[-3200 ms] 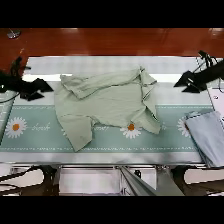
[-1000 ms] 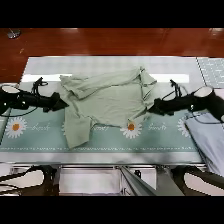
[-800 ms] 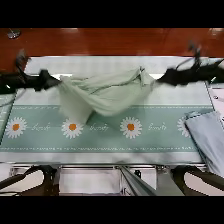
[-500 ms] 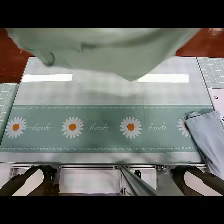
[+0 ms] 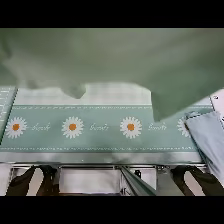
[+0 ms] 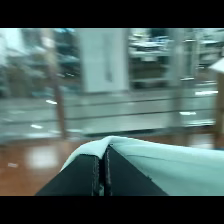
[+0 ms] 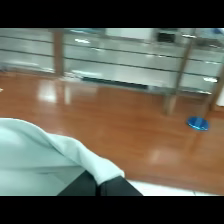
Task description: Fold the shirts.
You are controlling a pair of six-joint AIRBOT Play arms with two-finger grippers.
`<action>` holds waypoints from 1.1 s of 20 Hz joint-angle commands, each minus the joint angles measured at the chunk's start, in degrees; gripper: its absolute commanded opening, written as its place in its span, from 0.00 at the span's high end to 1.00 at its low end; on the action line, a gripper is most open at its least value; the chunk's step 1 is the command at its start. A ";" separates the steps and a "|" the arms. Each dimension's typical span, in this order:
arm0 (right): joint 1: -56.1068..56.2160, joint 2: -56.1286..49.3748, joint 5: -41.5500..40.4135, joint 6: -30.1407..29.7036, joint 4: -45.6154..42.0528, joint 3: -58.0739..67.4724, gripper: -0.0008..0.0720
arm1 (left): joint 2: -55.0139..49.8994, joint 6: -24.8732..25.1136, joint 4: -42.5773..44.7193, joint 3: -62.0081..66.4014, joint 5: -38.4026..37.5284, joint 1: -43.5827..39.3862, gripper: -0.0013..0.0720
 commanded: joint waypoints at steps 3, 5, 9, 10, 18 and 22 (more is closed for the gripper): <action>-0.13 6.99 7.45 2.19 -3.72 -7.50 0.95 | 5.66 -3.69 20.04 0.00 -10.45 -11.23 0.94; -0.13 7.13 9.42 2.16 -3.04 -11.39 0.95 | 5.33 -5.73 23.08 -2.91 -13.29 -15.04 0.94; -0.13 5.35 7.15 -0.26 0.07 -25.35 0.95 | 2.29 -7.23 19.30 -16.59 -13.90 -15.82 0.94; -0.13 3.63 5.75 -1.27 1.38 -28.92 0.95 | 0.37 -7.26 18.47 -20.35 -13.09 -15.82 0.94; 1.77 -27.71 -13.49 -4.09 7.48 -37.55 0.95 | -26.84 -9.20 11.54 -32.37 1.62 -15.96 0.94; 3.41 -45.90 -24.52 -4.59 11.98 -32.76 0.95 | -39.43 -9.88 5.99 -32.37 11.58 -18.05 0.94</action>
